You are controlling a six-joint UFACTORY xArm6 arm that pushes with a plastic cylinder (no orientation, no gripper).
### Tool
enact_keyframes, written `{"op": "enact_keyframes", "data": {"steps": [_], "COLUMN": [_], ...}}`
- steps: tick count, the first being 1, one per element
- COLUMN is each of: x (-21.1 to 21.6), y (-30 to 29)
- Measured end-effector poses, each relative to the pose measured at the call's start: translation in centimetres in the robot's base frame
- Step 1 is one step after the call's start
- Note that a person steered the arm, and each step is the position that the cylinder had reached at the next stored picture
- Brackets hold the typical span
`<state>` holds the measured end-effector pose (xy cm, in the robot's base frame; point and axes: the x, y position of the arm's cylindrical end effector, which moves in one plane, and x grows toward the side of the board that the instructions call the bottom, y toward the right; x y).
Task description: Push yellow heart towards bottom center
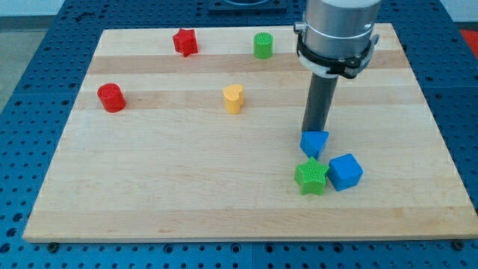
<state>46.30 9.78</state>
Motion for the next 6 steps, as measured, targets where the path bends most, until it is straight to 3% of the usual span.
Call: {"op": "enact_keyframes", "data": {"steps": [2, 4, 5, 6], "x": [0.5, -8.7, -14.1, -13.5], "y": [0.0, -2.5, -8.4, -12.8]}}
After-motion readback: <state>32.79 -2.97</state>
